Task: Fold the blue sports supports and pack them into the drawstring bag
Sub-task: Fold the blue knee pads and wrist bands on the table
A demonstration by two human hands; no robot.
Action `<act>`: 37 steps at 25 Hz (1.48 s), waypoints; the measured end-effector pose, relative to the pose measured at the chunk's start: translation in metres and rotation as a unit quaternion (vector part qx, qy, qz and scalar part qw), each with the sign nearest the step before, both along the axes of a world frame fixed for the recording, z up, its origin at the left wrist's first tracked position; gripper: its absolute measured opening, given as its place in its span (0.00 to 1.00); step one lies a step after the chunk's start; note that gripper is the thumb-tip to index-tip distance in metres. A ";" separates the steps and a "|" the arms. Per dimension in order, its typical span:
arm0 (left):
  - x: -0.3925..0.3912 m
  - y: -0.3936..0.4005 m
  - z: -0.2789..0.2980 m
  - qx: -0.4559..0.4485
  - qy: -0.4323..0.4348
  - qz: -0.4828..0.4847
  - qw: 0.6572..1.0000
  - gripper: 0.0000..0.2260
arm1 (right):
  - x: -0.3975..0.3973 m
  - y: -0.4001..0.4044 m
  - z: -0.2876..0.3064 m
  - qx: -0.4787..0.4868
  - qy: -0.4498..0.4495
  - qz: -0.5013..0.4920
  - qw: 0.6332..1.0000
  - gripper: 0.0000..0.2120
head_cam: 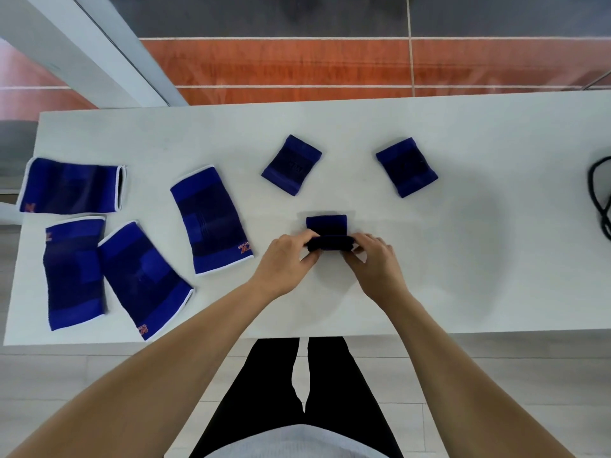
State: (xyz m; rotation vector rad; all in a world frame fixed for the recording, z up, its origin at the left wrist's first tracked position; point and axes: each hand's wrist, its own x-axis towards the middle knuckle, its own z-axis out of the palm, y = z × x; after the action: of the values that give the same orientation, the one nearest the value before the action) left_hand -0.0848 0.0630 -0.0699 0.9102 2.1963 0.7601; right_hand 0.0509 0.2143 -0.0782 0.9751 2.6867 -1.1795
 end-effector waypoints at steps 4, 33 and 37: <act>0.000 0.015 0.003 -0.005 -0.069 0.130 0.989 0.15 | -0.016 0.007 0.006 -0.114 -0.046 -0.079 0.989 0.10; -0.003 0.030 -0.027 0.049 0.239 -0.012 0.970 0.12 | -0.027 -0.009 -0.011 0.098 0.029 -0.072 0.992 0.08; -0.006 0.032 -0.036 0.036 0.219 0.009 0.975 0.13 | -0.035 -0.005 -0.011 0.128 0.001 -0.071 0.989 0.12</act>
State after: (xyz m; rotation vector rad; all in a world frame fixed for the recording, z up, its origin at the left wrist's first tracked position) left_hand -0.0910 0.0949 -0.1062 1.1865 2.5726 0.7004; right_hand 0.0161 0.2096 -0.0892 1.2168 2.8633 -0.8672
